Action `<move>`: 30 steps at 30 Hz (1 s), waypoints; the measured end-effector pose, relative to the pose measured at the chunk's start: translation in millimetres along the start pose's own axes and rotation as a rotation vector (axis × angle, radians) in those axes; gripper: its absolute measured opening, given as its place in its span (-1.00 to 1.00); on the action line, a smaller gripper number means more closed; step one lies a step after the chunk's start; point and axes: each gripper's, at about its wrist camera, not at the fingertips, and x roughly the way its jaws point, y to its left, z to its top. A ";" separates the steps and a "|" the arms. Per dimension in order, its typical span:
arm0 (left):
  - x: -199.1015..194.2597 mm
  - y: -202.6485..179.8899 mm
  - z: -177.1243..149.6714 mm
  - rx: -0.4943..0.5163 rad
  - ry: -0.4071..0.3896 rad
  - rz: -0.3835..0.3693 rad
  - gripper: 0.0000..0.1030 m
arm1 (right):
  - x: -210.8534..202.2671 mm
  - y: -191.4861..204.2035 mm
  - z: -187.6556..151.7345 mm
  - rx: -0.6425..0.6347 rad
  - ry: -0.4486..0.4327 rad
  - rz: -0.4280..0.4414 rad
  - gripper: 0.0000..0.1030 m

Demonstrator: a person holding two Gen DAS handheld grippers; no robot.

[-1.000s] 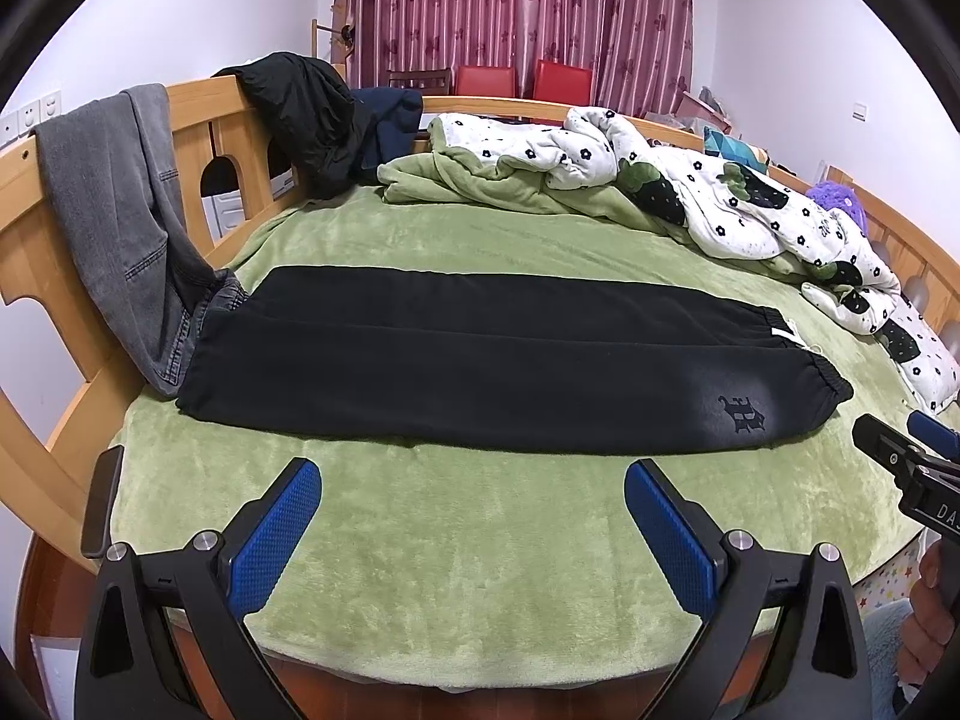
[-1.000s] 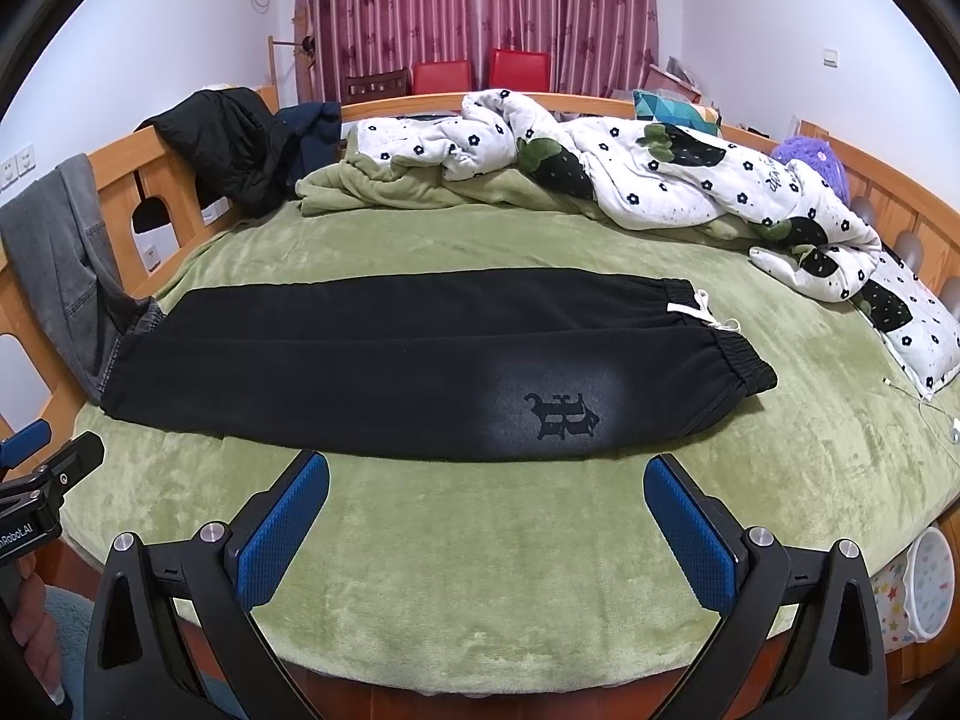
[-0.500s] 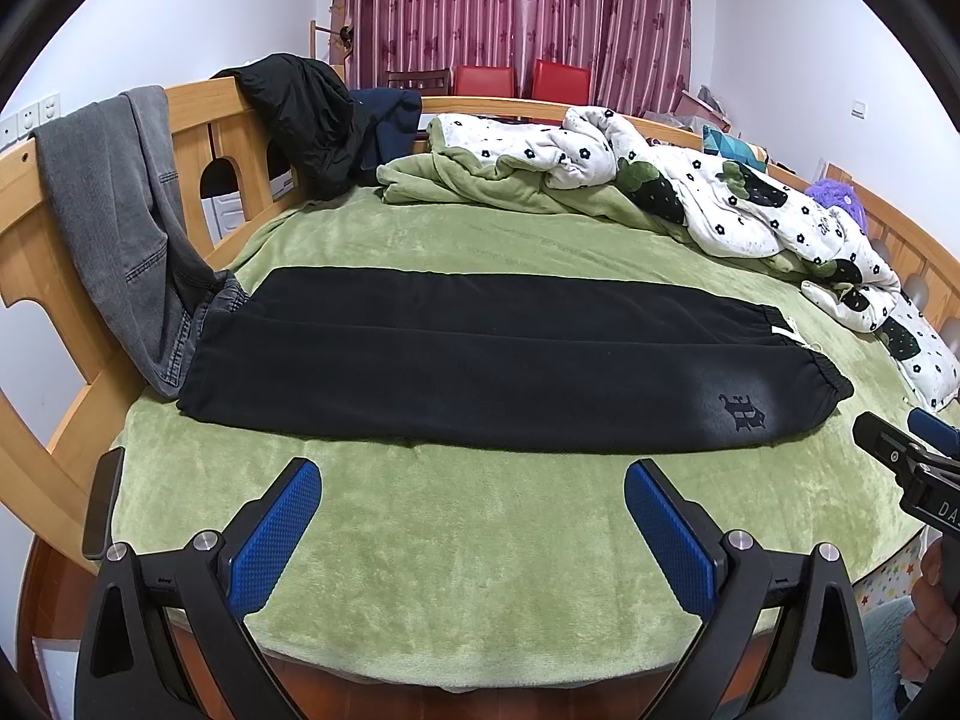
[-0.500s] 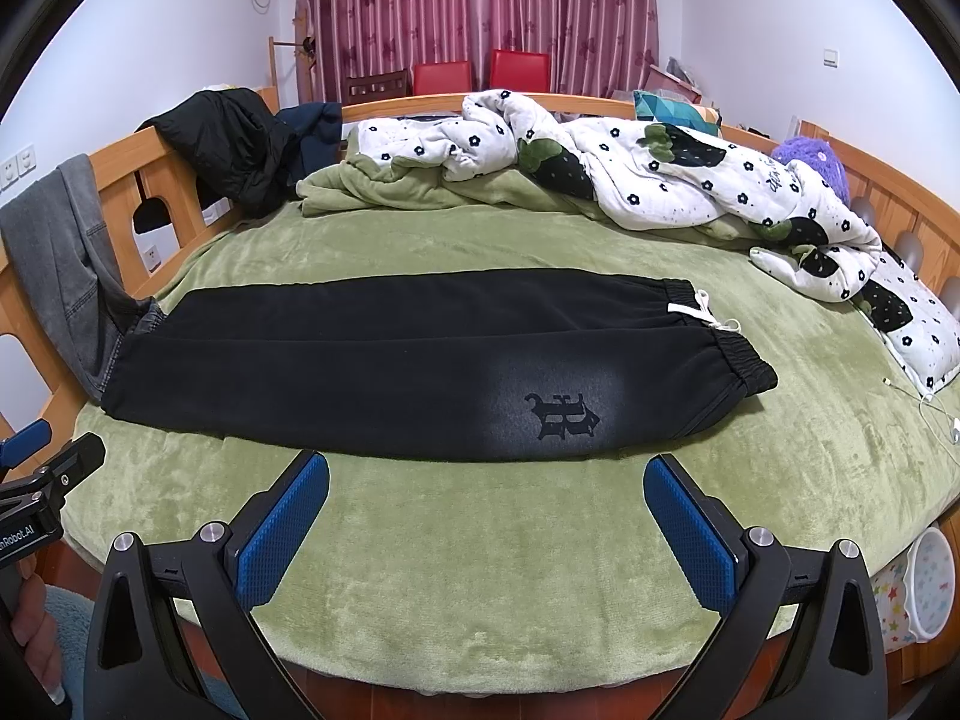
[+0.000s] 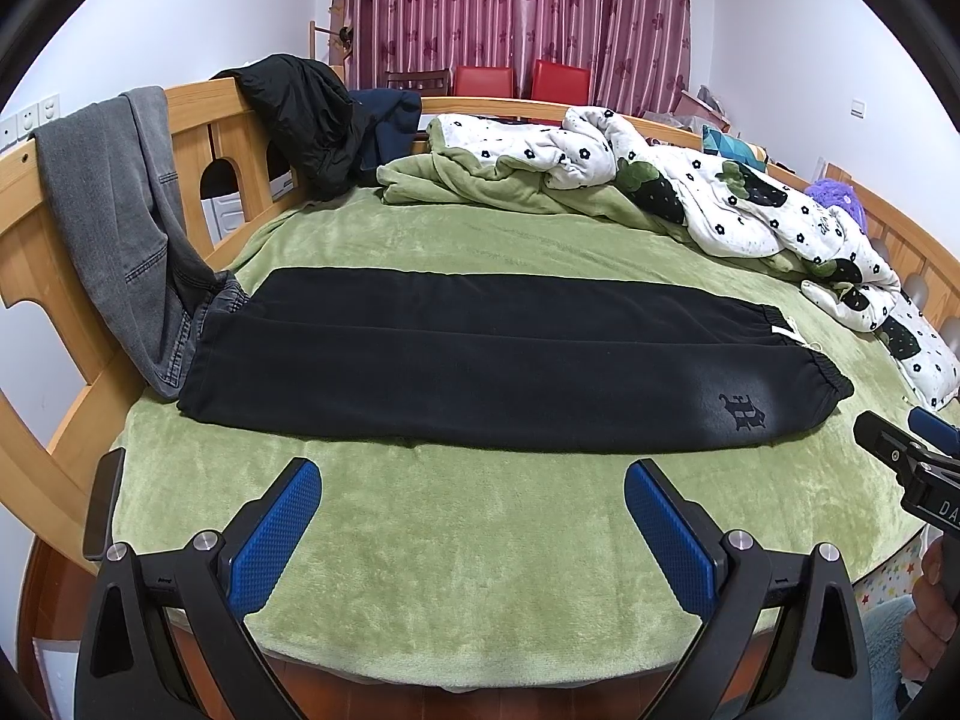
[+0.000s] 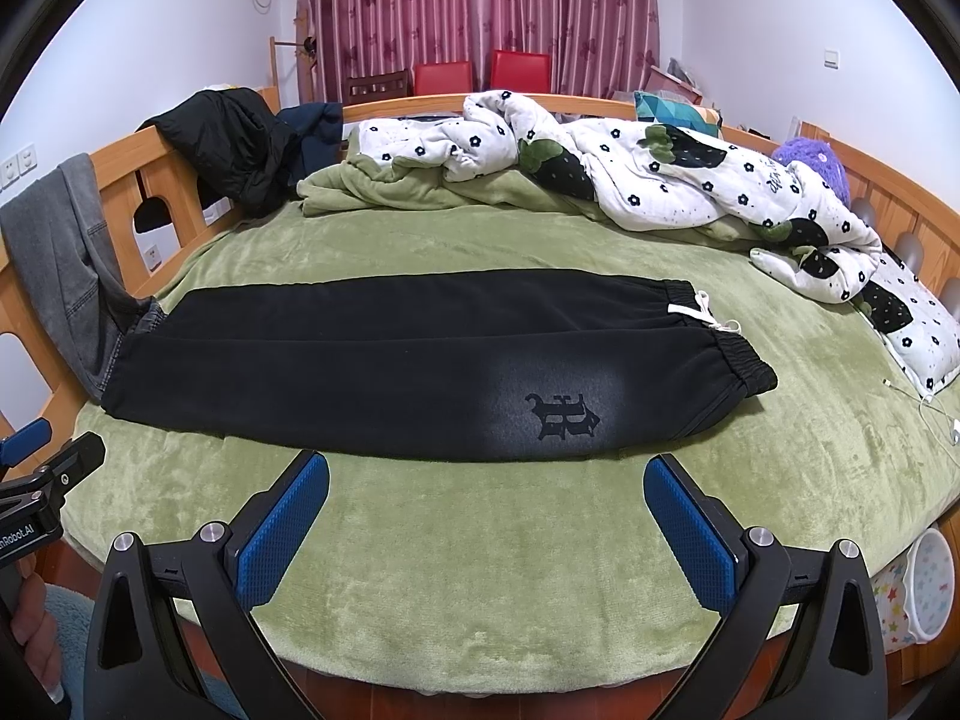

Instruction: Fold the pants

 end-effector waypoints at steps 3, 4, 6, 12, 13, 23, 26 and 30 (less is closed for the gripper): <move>0.0 -0.2 0.0 0.001 0.000 0.000 0.97 | 0.1 -0.1 0.0 -0.001 0.000 0.000 1.00; -0.1 -0.2 -0.1 0.001 0.000 0.001 0.97 | 0.0 -0.1 -0.1 -0.001 0.000 0.000 1.00; 0.0 -0.4 -0.2 0.002 0.000 0.001 0.97 | -0.3 -0.1 -0.3 0.000 -0.001 -0.001 1.00; -0.5 0.4 -0.4 -0.005 0.001 -0.001 0.97 | 1.8 1.2 1.4 0.002 0.012 0.001 1.00; -0.7 -0.1 0.1 -0.006 0.002 -0.001 0.97 | 0.8 0.6 0.9 0.006 0.013 0.000 1.00; 4.6 -4.5 3.8 -0.007 0.024 -0.006 0.97 | 7.5 2.7 -0.6 -0.021 0.043 -0.001 1.00; 6.5 -6.9 3.8 0.001 0.025 0.004 0.97 | 10.5 6.4 -0.1 -0.037 0.049 -0.004 1.00; 3.4 -11.5 5.0 0.008 0.008 -0.014 0.97 | 14.9 12.1 1.4 -0.058 0.055 0.007 1.00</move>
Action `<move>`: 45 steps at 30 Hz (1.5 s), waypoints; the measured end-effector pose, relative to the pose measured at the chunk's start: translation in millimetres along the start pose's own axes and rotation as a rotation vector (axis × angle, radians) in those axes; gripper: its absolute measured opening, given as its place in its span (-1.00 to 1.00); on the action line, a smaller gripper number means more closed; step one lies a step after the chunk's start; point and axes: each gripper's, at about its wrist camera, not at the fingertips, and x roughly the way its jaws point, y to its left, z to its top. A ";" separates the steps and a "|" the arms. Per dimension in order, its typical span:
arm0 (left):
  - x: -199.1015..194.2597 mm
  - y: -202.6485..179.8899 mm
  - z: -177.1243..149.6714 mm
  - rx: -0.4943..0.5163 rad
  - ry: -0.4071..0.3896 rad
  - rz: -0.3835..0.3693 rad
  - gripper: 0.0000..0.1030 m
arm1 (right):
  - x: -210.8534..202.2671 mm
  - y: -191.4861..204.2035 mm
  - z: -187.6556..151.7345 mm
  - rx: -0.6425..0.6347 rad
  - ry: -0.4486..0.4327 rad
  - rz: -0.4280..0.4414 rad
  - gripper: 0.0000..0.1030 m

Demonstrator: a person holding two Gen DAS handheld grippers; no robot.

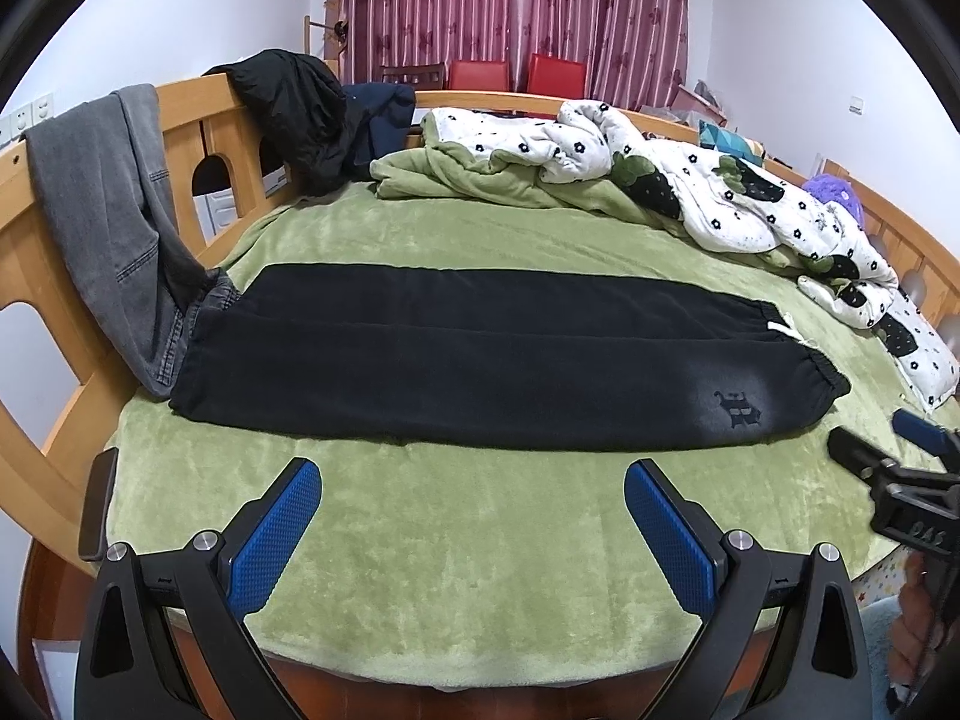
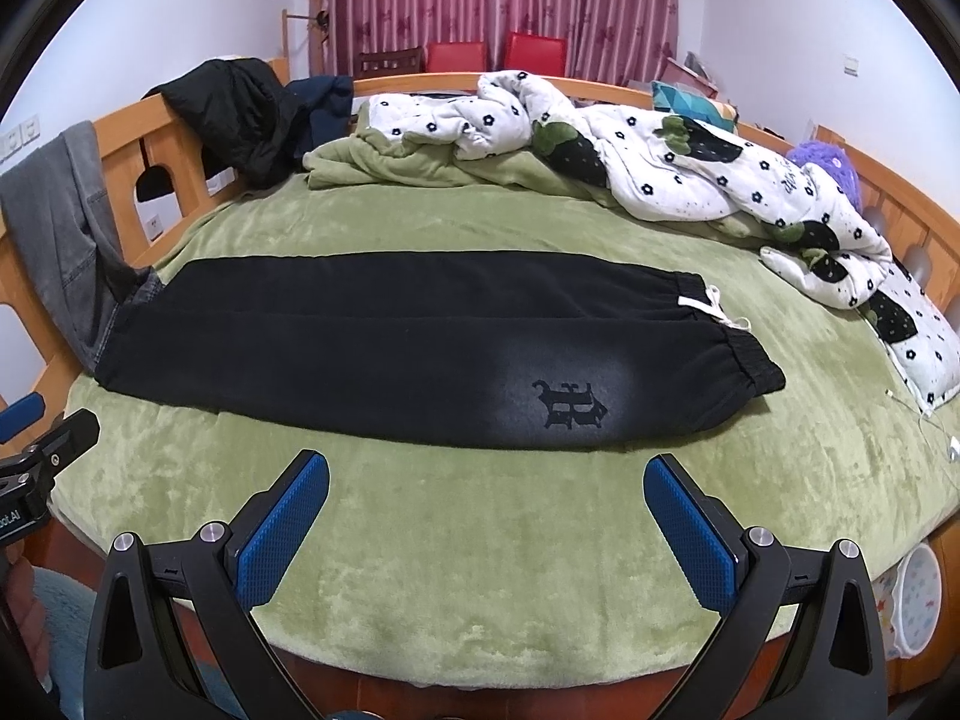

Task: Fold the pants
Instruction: 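Lower both tools onto the black sweatpants and grasp the waistband edge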

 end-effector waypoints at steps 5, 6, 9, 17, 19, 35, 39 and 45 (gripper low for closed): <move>5.5 -1.5 18.8 0.039 -0.020 -0.023 0.97 | 14.4 -1.5 7.5 0.015 0.069 0.091 1.00; 7.5 0.4 24.3 0.045 -0.027 -0.017 0.97 | 15.1 -5.1 11.1 0.028 0.071 0.129 1.00; 15.1 12.2 39.6 0.053 -0.069 0.042 0.97 | 10.2 -15.8 24.8 0.053 0.021 0.138 0.99; 89.6 83.7 40.2 -0.065 0.033 0.049 0.97 | 35.5 -78.4 52.7 0.027 -0.079 0.004 0.99; 114.9 103.3 28.2 -0.124 0.068 0.038 0.87 | 55.8 -98.9 45.3 0.033 -0.078 -0.014 0.99; 237.4 153.1 -35.7 -0.441 0.143 -0.071 0.66 | 195.5 -197.6 -38.9 0.397 0.093 0.110 0.66; 251.5 152.4 -23.2 -0.450 0.138 0.000 0.28 | 216.5 -198.1 -37.5 0.455 0.093 0.137 0.48; 250.8 156.5 -1.5 -0.413 0.113 0.053 -0.76 | 222.3 -194.2 -21.2 0.461 0.047 0.121 -0.59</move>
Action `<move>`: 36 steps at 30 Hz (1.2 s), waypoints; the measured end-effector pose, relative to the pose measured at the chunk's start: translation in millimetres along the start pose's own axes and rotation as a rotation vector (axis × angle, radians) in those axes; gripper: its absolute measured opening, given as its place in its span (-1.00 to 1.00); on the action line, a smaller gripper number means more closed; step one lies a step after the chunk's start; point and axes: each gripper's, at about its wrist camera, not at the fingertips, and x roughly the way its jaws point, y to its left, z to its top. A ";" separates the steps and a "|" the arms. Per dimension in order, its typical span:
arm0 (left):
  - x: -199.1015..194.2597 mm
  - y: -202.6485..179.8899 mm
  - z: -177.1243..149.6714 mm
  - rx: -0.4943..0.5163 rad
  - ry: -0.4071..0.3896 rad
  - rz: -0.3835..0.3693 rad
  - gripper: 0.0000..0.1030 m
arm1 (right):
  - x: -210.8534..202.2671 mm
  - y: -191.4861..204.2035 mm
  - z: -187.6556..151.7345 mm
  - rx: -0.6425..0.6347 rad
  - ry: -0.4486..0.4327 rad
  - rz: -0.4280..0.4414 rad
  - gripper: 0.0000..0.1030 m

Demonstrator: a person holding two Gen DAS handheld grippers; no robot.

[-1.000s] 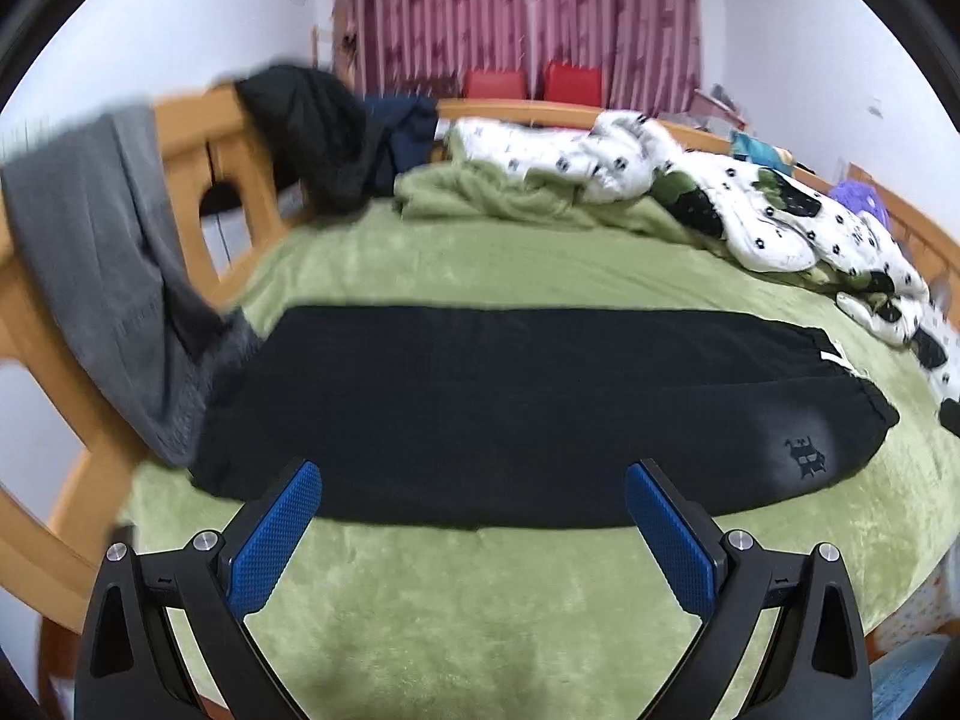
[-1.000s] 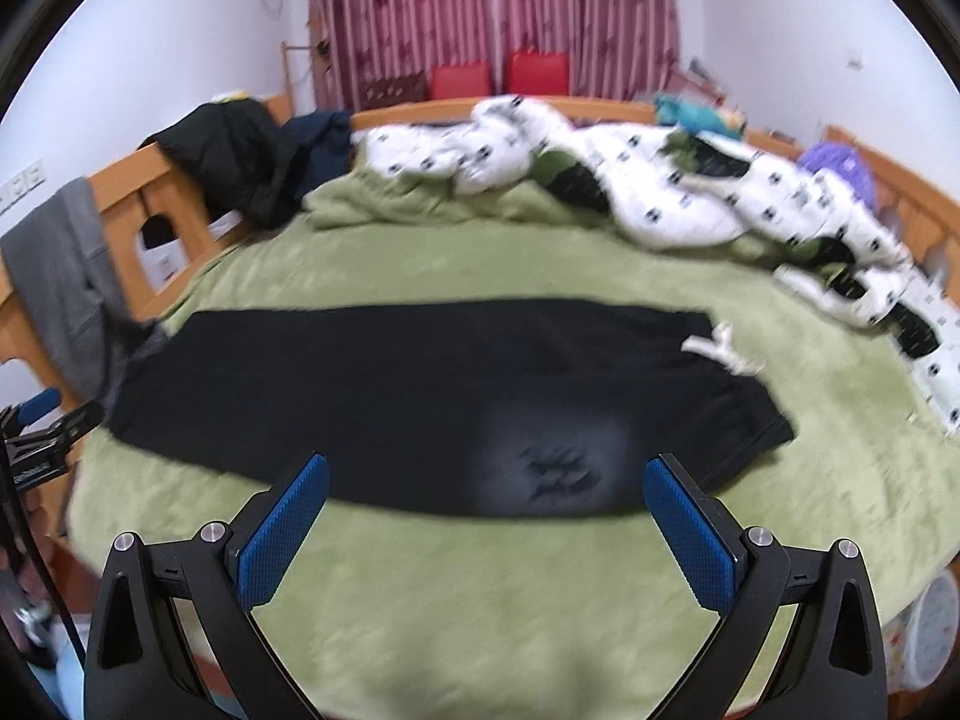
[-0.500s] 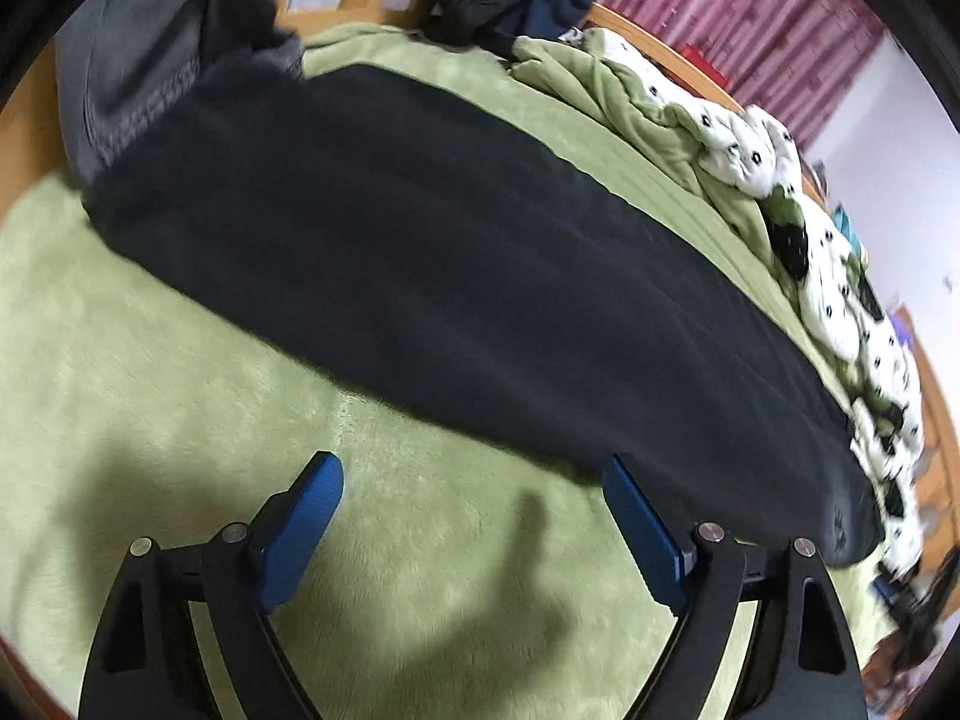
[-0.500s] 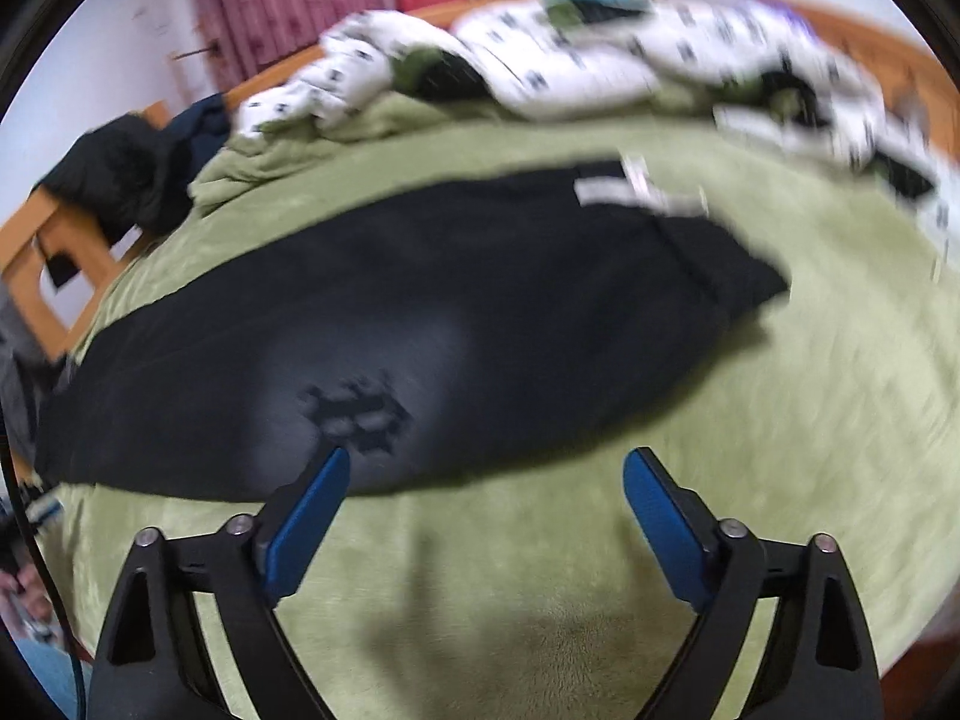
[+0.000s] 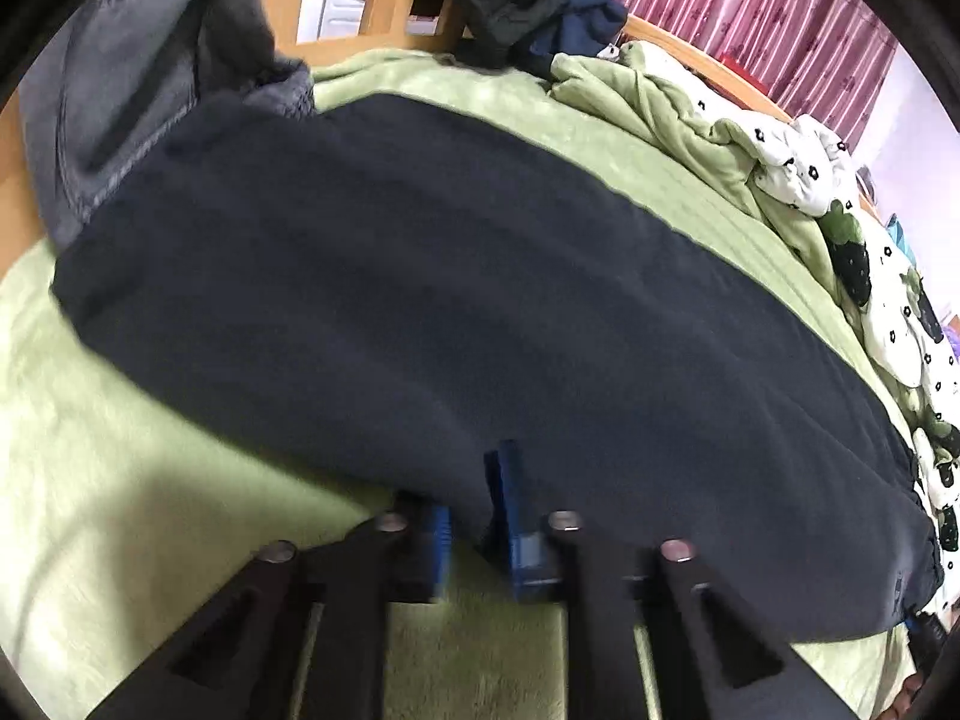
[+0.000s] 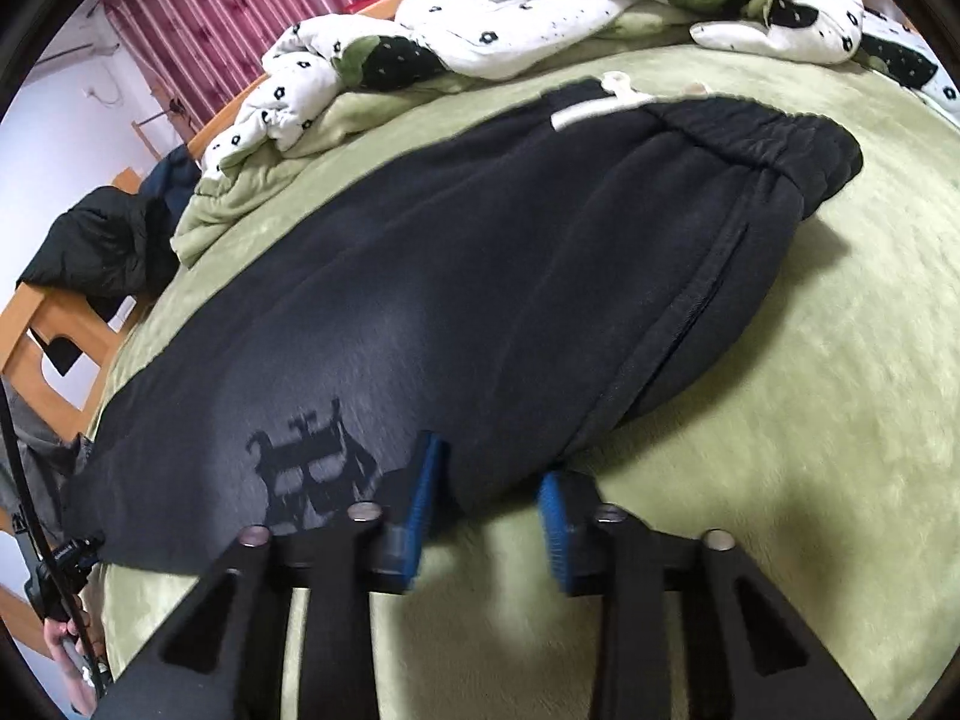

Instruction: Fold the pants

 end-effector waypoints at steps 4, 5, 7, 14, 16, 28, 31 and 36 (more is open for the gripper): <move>-18.2 -9.5 22.7 0.013 -0.073 -0.044 -0.76 | -15.0 28.1 24.5 -0.101 -0.090 0.024 -0.66; -21.1 -13.0 29.6 0.012 -0.091 -0.051 -0.77 | -15.9 33.1 33.3 -0.107 -0.103 0.037 -0.67; -23.6 -24.5 47.6 0.020 -0.135 -0.066 -0.77 | -15.8 42.3 54.0 -0.117 -0.123 0.070 -0.67; 8.4 -74.5 107.3 0.086 -0.234 0.023 -0.77 | 15.2 72.4 122.7 -0.151 -0.188 0.074 -0.69; 27.3 -85.5 117.8 0.095 -0.253 0.057 -0.77 | 37.9 79.2 139.5 -0.153 -0.181 0.060 -0.69; 122.2 -120.4 136.5 0.150 -0.200 0.180 -0.67 | 169.6 75.3 167.7 -0.066 -0.061 -0.120 -0.66; 112.2 -117.6 130.0 0.156 -0.156 0.133 -0.42 | 154.8 79.2 163.1 -0.091 -0.065 -0.127 -0.50; 63.8 -108.3 87.9 0.183 -0.118 0.026 0.39 | 93.7 76.6 133.7 -0.137 -0.059 -0.106 0.05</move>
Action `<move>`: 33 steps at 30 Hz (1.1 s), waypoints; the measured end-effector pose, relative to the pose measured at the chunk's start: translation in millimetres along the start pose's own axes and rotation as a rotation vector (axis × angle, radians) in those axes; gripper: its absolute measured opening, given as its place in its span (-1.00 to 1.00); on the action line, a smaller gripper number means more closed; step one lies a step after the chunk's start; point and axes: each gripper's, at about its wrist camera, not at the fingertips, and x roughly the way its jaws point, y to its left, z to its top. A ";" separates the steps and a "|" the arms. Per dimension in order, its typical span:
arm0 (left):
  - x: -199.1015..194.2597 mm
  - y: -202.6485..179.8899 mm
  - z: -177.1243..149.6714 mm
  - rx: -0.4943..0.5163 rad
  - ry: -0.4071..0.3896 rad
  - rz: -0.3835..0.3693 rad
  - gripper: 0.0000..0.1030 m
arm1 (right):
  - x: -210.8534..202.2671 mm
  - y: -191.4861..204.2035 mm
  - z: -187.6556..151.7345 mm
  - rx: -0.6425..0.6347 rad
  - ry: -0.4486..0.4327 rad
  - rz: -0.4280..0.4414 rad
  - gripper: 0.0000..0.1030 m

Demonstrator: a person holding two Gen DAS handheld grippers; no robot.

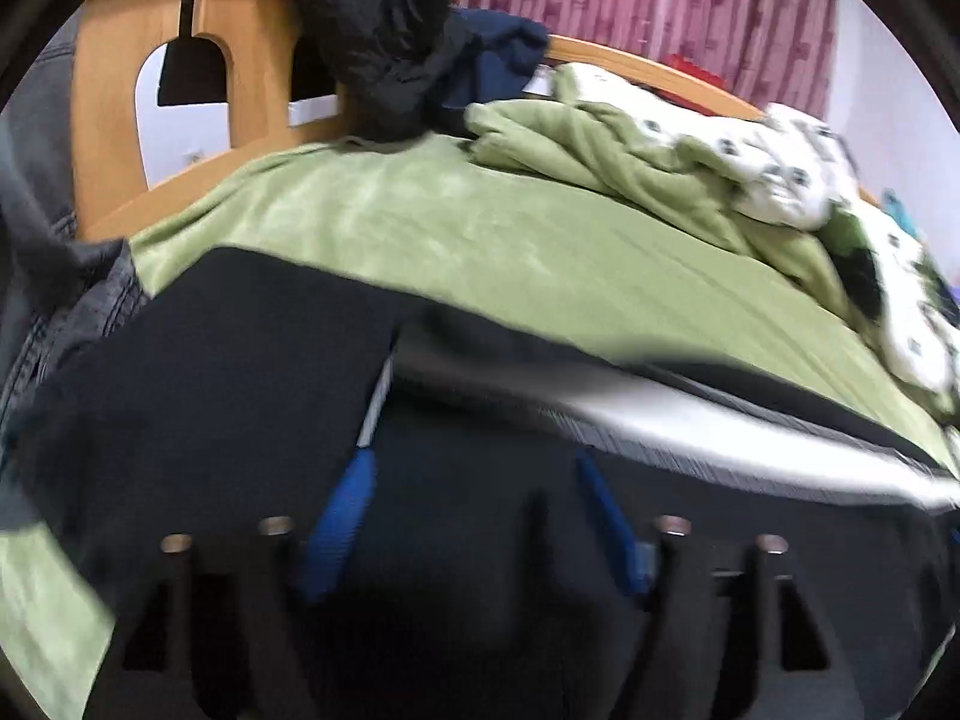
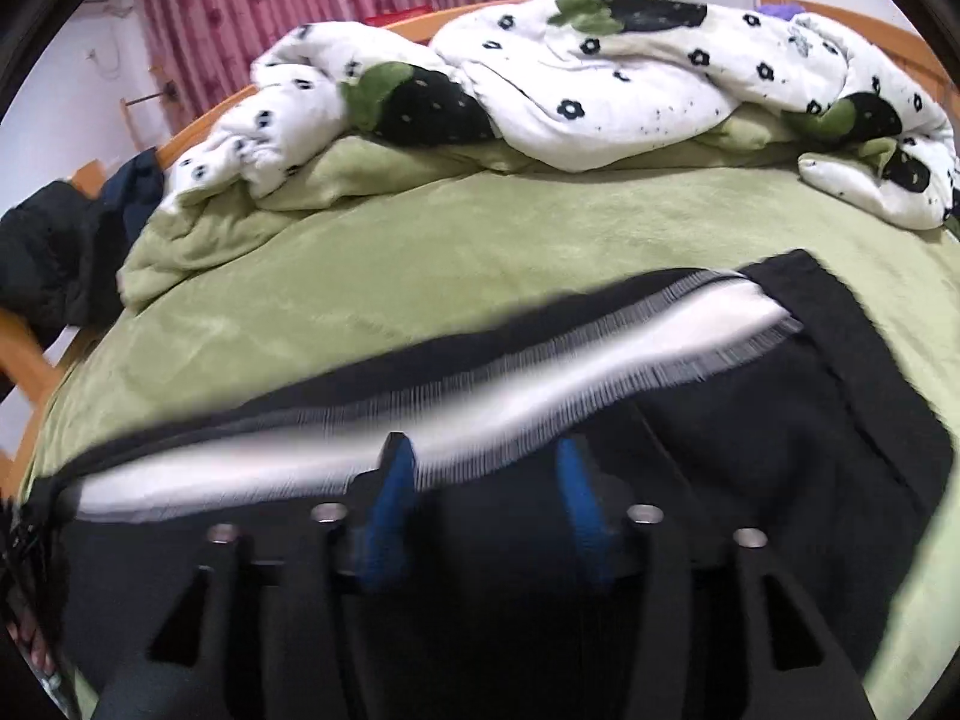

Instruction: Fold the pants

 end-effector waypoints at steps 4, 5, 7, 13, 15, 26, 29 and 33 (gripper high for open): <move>-48.4 12.0 -53.6 0.010 0.028 -0.097 0.40 | -53.0 -17.5 -43.1 -0.048 0.012 0.019 0.14; -57.1 18.4 -68.2 -0.009 0.047 -0.123 0.40 | -60.8 -23.7 -52.7 -0.046 0.015 0.018 0.17; -65.3 33.9 -90.6 -0.078 0.093 -0.170 0.40 | -74.3 -42.6 -75.4 -0.017 0.038 0.022 0.17; -62.4 70.2 -111.0 -0.294 0.168 -0.304 0.40 | -67.2 -91.1 -116.8 0.207 0.115 0.140 0.18; -49.6 74.8 -102.2 -0.359 0.177 -0.343 0.40 | -63.3 -96.5 -117.2 0.256 0.093 0.171 0.18; 22.6 71.0 -50.0 -0.446 0.101 -0.158 -0.43 | 8.8 -104.7 -59.7 0.427 0.056 0.192 -0.52; 24.8 69.1 -45.4 -0.413 0.122 -0.159 -0.70 | 8.8 -105.2 -56.1 0.453 0.029 0.189 -0.60; -4.5 68.2 -52.6 -0.350 0.115 -0.164 -0.77 | -30.7 -107.6 -57.0 0.455 -0.059 0.254 -0.77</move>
